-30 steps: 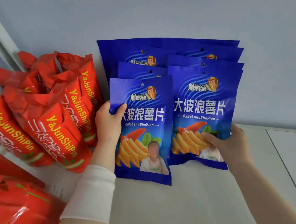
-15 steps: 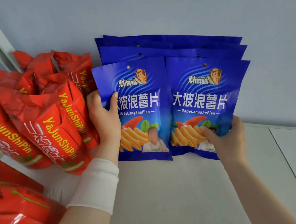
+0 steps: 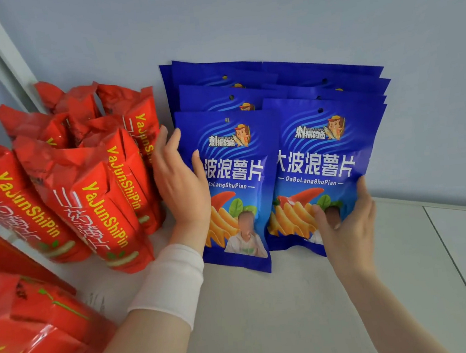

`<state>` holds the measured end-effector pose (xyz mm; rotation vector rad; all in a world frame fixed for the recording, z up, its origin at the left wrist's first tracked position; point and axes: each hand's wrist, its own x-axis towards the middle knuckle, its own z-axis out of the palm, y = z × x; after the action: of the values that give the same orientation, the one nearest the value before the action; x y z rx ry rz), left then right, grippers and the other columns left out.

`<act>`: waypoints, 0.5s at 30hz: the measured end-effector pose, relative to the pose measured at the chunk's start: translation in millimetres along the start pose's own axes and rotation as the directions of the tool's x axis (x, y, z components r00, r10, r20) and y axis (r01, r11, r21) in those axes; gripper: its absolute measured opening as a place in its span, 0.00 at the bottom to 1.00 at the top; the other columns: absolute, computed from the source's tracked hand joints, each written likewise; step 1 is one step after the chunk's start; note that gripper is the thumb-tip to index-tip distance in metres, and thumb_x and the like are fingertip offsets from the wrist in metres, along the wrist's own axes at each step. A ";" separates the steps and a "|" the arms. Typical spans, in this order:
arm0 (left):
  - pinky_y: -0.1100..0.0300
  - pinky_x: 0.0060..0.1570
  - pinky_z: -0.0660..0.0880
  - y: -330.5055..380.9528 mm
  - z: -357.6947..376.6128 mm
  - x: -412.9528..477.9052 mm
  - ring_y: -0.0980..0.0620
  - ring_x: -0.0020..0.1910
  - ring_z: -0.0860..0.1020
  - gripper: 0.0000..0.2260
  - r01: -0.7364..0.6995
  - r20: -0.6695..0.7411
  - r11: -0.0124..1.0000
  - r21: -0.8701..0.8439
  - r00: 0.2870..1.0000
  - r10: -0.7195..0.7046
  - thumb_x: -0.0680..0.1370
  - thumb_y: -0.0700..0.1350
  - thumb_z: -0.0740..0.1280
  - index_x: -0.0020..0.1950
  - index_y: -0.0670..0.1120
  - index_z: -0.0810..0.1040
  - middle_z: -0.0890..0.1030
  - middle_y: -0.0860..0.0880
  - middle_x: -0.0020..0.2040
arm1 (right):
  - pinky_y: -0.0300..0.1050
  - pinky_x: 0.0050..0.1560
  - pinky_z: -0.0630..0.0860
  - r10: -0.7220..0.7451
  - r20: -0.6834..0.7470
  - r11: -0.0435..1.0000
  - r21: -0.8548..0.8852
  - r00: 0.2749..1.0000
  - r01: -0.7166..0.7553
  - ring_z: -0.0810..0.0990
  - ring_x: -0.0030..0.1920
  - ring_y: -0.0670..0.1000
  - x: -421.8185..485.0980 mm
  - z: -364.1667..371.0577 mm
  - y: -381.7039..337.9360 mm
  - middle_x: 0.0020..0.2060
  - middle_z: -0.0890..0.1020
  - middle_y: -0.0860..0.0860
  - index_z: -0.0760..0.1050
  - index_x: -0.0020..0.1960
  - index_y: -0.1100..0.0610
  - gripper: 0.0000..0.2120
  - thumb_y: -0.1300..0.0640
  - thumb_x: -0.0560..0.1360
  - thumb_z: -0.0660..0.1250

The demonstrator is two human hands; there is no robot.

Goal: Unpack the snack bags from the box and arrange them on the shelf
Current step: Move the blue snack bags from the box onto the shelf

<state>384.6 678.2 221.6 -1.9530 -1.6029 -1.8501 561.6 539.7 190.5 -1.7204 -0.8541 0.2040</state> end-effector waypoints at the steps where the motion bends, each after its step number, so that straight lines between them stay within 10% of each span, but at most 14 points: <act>1: 0.61 0.64 0.65 0.6 0.0 -0.7 0.44 0.67 0.70 0.15 -0.002 0.010 1.000 0.020 1.000 0.001 0.77 0.40 0.63 0.64 0.40 0.72 0.71 0.41 0.67 | 0.41 0.61 0.65 -0.014 0.006 0.999 -0.037 1.000 0.015 0.67 0.67 0.54 -0.9 1.5 1.7 0.66 0.66 0.57 0.53 0.75 0.55 0.40 0.60 0.70 0.72; 10: 0.51 0.56 0.74 27.4 -26.5 -2.6 0.42 0.61 0.76 0.13 -0.209 0.239 0.952 0.225 0.959 0.154 0.73 0.37 0.67 0.58 0.41 0.77 0.78 0.42 0.60 | 0.60 0.70 0.57 -0.314 0.006 0.884 -0.362 0.950 0.294 0.52 0.74 0.63 -13.8 -3.7 -5.2 0.73 0.56 0.64 0.54 0.73 0.59 0.34 0.50 0.73 0.65; 15: 0.54 0.49 0.76 56.1 -74.0 -36.4 0.45 0.55 0.79 0.14 -0.436 0.555 0.830 0.347 0.809 0.193 0.70 0.42 0.72 0.55 0.44 0.79 0.82 0.45 0.51 | 0.63 0.63 0.68 -0.442 0.369 0.652 -0.493 0.817 0.576 0.69 0.67 0.65 -43.2 -11.9 -31.7 0.65 0.73 0.63 0.69 0.66 0.64 0.27 0.54 0.70 0.71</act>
<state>374.7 583.3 250.6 -2.3740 -1.4780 -0.7649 523.2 506.0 210.6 -1.9475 -1.6766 -0.3079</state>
